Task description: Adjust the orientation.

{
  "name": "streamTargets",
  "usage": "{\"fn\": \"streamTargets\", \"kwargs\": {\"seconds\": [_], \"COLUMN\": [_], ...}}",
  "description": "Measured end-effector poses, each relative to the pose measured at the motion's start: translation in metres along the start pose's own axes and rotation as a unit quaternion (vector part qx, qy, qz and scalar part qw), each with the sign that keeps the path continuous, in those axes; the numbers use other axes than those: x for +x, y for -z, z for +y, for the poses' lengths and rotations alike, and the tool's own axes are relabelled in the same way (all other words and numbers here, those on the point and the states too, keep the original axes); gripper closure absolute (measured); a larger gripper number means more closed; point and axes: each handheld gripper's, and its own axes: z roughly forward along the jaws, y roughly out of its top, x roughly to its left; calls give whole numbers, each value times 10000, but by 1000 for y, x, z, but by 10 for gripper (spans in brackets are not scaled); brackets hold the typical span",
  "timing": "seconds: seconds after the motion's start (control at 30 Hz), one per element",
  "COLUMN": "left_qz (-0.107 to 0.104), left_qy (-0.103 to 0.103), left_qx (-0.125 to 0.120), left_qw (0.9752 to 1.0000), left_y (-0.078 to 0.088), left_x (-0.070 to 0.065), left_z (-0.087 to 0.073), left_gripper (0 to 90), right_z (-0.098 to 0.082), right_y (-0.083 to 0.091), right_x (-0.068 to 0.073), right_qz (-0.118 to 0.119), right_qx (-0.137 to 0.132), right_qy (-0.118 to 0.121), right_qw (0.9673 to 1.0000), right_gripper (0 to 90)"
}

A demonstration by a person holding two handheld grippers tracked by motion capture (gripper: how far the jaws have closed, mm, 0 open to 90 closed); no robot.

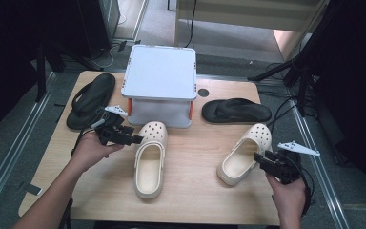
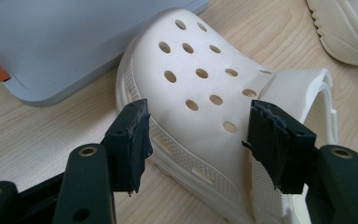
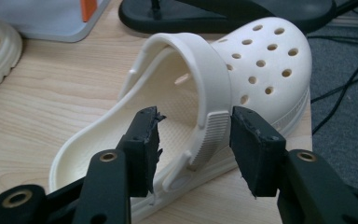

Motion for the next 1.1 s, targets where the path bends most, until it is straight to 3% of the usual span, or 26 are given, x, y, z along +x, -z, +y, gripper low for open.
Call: {"fn": "streamTargets", "kwargs": {"seconds": [0.37,0.43,0.73,1.1], "left_qz": [131,159,195,205], "left_qy": [-89,-52,-1,49], "left_qx": [32,40,15,-10], "left_qw": [9999,9999,9998,9998], "left_y": [6,8,11,12], "left_x": [-4,-3,-3,-1], "left_z": [-6,-9,-14,-15], "left_gripper": [398,398,398,399], "right_z": [2,3,5,5], "right_y": [-31,-39,-43,-39], "right_x": [-7,-7,-10,-12], "right_qz": [-233,-395,-495,-408], "right_qx": [301,325,278,319], "right_qy": [-326,-362,-519,-616], "right_qw": [9987,9980,9970,9968], "right_gripper": [499,503,543,619]}}
